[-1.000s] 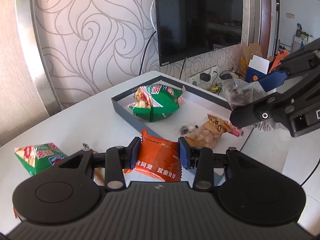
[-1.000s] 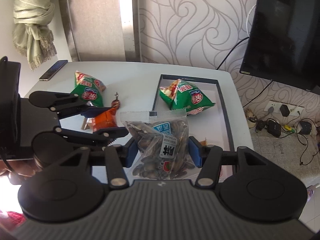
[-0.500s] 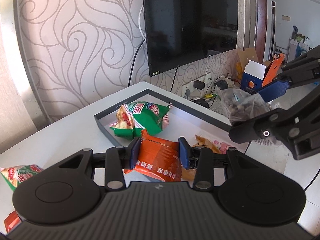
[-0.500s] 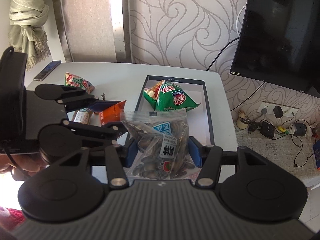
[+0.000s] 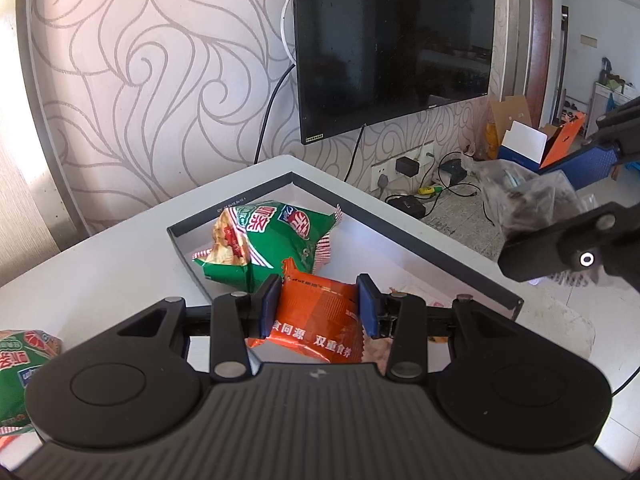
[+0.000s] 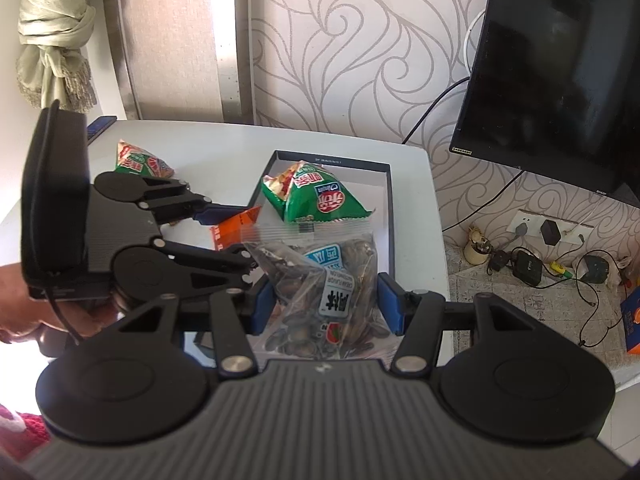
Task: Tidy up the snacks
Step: 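Carry the orange packet with the left gripper over the box while the right carries the seed bag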
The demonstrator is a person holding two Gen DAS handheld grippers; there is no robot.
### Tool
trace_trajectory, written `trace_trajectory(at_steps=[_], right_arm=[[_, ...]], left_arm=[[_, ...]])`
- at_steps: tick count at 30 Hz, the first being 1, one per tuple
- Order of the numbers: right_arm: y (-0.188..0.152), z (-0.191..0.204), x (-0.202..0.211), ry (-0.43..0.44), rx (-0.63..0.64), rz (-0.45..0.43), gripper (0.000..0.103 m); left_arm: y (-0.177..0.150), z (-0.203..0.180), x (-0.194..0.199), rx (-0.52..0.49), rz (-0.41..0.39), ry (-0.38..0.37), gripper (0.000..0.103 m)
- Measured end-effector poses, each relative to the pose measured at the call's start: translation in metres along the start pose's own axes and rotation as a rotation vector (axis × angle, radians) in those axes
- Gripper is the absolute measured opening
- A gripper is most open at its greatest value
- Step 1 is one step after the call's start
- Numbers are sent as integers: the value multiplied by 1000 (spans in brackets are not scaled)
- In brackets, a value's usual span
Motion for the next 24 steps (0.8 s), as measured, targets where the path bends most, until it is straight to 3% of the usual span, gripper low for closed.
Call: trace_trajectory(at_steps=[24], right_arm=[[-5,-10,-21,54,51,28,57]], left_arm=[[7,32,-70,76,54,94,47]])
Point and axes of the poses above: each gripper's, at about its wrist camera, not at the fingertips, and x roughly against the way its jaws point, z to its left, y to its top, the point moved 4 cm from there along -x, roughly the way its jaws point, and after that the axes turned 15 degrees about -y, right-handed, at the moved point
